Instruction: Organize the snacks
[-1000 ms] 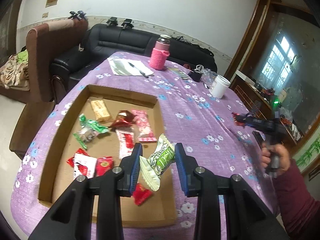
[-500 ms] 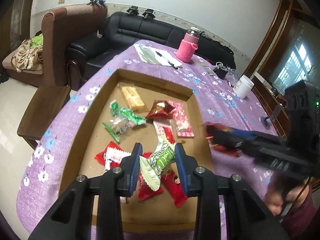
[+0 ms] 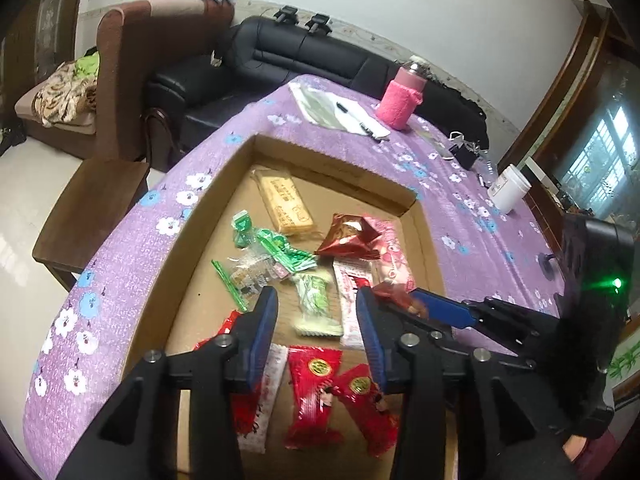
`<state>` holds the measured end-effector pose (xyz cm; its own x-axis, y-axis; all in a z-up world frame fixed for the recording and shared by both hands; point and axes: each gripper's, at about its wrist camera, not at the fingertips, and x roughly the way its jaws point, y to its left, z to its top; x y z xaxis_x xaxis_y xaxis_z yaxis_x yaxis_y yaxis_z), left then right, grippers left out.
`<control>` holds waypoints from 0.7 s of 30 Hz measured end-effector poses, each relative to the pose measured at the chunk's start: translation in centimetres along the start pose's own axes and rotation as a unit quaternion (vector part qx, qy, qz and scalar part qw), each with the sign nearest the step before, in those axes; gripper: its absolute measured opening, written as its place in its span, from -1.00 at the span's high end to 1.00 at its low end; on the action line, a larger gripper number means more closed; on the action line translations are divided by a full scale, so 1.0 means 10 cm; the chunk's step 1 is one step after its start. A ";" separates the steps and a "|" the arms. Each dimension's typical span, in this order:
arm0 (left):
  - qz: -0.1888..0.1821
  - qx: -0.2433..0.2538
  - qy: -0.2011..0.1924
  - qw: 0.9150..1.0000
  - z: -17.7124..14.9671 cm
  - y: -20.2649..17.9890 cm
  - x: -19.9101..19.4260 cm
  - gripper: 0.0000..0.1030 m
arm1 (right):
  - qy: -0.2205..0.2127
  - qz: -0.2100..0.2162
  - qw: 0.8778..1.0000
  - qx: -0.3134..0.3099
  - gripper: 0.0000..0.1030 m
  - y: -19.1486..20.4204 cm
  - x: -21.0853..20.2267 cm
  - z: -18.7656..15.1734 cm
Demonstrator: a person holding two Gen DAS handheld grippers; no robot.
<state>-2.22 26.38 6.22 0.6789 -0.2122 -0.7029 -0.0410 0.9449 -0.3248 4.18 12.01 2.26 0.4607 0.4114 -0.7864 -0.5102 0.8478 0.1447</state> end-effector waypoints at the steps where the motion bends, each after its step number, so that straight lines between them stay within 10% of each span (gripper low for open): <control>1: 0.003 0.004 -0.006 1.000 -0.02 -0.02 -0.05 0.10 | -0.002 0.004 1.000 0.002 0.27 0.00 -0.02 0.00; 10: 0.098 0.029 -0.099 0.990 -0.18 -0.31 -0.73 -0.45 | -0.057 -0.008 0.998 0.035 0.26 -0.12 -0.56 -0.23; 16: 0.214 0.050 -0.219 0.951 -0.40 -0.76 -1.18 -0.96 | -0.108 -0.016 0.991 0.081 0.11 -0.23 -1.02 -0.54; 21: 0.233 0.082 -0.286 0.926 -0.59 -1.19 -1.38 -1.00 | -0.133 -0.024 0.986 0.097 0.03 -0.25 -1.28 -0.79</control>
<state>-15.43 16.63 16.06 0.8949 0.3500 -0.2768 -0.3469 0.9359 0.0617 -6.18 1.98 7.21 0.6685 0.4200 -0.6137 -0.3462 0.9061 0.2430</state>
